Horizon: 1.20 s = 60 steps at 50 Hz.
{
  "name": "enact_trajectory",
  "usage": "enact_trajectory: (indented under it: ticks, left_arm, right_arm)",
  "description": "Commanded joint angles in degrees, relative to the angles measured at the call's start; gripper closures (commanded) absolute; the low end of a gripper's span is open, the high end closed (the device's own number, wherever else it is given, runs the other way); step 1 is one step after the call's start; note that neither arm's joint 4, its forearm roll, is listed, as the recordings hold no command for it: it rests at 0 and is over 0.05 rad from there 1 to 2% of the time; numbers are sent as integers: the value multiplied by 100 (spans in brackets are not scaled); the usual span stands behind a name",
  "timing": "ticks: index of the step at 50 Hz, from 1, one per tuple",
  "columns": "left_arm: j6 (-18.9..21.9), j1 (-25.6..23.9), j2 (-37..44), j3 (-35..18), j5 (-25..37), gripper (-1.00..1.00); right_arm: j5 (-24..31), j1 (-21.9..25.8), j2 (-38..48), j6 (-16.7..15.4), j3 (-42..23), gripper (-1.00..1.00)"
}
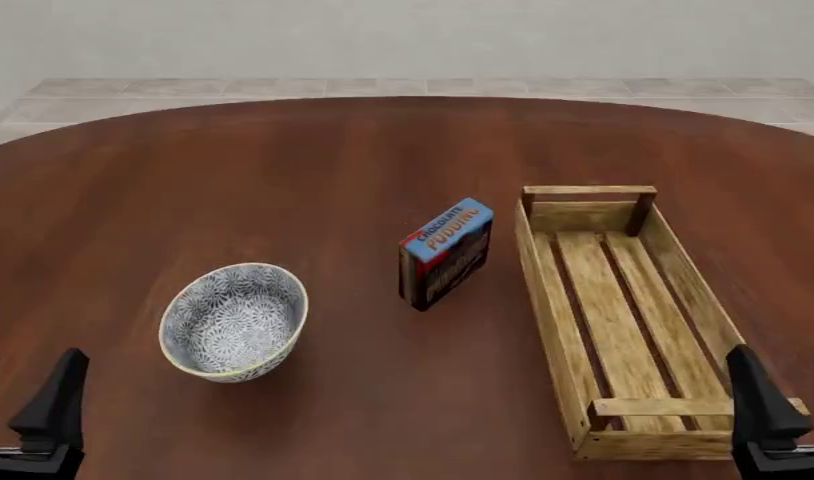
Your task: Pick up the bowl on the left and put it in the tray.
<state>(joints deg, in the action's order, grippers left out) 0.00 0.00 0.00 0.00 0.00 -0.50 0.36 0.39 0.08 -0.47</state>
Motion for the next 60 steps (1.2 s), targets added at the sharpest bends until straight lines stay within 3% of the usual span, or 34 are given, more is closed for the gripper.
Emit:
enact_trajectory:
  ticks: [1,12,18,25,36,48,60]
  left_arm:
    - [0,0,0,0,0,-100]
    - [0,0,0,0,0,-100]
    - [0,0,0,0,0,-100]
    - [0,0,0,0,0,-100]
    - [0,0,0,0,0,-100]
    - [0,0,0,0,0,-100]
    - [0,0,0,0,0,-100]
  right_arm:
    - [-77,-33,156,-31,34,-100]
    - [-196,-119,367,-123,30,-100]
    - [-924,116,1598,-20,-139,-100]
    - [-1248,522,2803,-24,-625,-100]
    - [-1072,849,3630,-168,-1285,-100]
    - [-591,1409,4320,-84,-2076,-100]
    - [-856,1981,5737,95,-2554,-100]
